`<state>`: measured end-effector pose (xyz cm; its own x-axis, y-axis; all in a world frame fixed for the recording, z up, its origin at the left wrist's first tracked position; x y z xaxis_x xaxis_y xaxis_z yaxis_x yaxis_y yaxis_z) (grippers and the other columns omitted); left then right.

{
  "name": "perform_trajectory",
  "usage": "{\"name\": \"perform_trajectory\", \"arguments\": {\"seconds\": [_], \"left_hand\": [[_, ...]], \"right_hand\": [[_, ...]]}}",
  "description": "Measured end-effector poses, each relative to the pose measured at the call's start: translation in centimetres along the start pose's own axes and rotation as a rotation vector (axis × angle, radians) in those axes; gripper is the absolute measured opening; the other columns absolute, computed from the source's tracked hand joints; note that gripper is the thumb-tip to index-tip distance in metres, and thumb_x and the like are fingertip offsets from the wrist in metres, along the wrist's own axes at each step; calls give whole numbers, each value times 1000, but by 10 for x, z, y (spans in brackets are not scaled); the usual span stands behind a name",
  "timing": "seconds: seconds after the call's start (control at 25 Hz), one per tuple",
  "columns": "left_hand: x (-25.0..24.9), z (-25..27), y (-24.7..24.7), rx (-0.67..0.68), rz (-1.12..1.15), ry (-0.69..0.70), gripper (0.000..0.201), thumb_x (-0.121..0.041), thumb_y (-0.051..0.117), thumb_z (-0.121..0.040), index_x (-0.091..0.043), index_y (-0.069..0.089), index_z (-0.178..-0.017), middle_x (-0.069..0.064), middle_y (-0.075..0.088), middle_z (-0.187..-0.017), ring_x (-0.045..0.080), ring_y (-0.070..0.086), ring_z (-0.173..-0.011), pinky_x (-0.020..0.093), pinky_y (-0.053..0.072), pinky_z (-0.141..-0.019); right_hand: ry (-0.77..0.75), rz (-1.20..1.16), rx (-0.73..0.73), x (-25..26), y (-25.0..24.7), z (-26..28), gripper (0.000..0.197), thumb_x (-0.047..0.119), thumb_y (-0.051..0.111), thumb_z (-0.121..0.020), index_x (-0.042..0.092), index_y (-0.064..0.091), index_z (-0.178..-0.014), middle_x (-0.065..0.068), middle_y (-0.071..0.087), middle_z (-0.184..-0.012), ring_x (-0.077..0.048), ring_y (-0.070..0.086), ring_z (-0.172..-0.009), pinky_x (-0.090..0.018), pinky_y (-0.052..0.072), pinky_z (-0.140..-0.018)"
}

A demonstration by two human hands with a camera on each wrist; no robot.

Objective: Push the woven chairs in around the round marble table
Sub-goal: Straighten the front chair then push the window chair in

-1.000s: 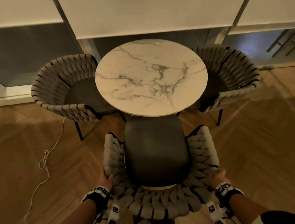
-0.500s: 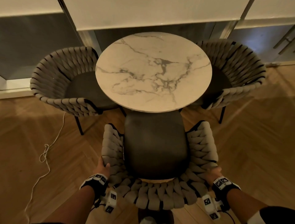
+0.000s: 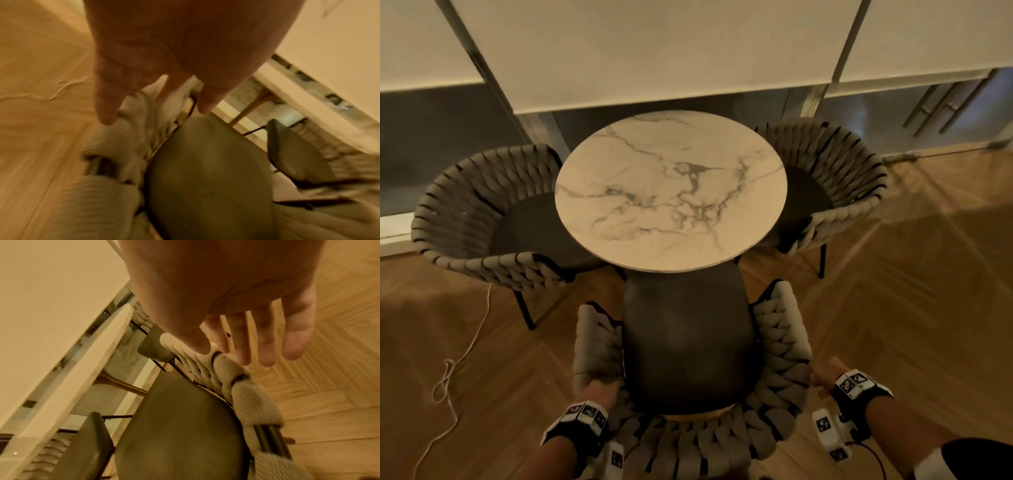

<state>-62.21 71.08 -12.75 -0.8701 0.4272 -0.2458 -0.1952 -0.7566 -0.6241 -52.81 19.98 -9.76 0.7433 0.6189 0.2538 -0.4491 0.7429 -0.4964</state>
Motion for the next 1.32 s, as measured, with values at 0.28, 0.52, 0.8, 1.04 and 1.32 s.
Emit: {"name": "perform_trajectory", "arguments": {"seconds": [0.28, 0.52, 0.8, 1.04, 1.32], "left_hand": [[-187, 99, 74, 171, 117, 247, 21, -29, 52, -97, -13, 65, -97, 4, 64, -79, 18, 57, -56, 22, 39, -45], [-330, 156, 177, 166, 26, 290, 15, -29, 51, -98, -25, 63, -89, 2, 72, -86, 18, 66, -55, 21, 44, -40], [-461, 193, 246, 235, 106, 274, 20, -26, 51, -98, -13, 67, -98, 5, 69, -86, 20, 65, -65, 27, 50, -52], [-528, 166, 276, 239, 228, 207, 15, -30, 53, -96, -22, 66, -95, 5, 69, -86, 23, 67, -71, 38, 55, -69], [-618, 51, 283, 270, 444, 67, 20, -34, 46, -97, -21, 59, -105, 6, 62, -88, 21, 56, -62, 32, 46, -62]], "right_hand": [[-68, -106, 2, -5, -118, -59, 19, 19, 48, -91, 7, 57, -80, -12, 59, -71, -24, 54, -54, -29, 46, -50], [-260, -4, -31, 8, -267, -162, 17, 22, 48, -87, 10, 60, -88, -13, 63, -88, -34, 62, -82, -44, 54, -78], [-355, -18, -83, 43, -388, -164, 48, 44, 34, -99, 9, 64, -111, -17, 67, -111, -38, 63, -101, -43, 50, -87], [-364, 125, -76, 86, -426, -194, 39, 42, 38, -99, 13, 60, -112, -12, 66, -104, -29, 64, -88, -34, 50, -74], [-424, 443, -89, 204, -445, -274, 25, 22, 38, -100, 11, 60, -94, -10, 63, -103, -26, 60, -88, -37, 53, -80]]}}
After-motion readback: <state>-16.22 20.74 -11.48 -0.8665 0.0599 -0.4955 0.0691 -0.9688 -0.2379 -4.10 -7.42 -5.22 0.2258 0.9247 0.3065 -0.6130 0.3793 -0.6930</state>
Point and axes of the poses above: each hand's wrist, its own z-axis away from the middle knuckle, its own y-axis out of the palm, x = y × z, the point moved 6 cm from there along -z, towards the middle knuckle
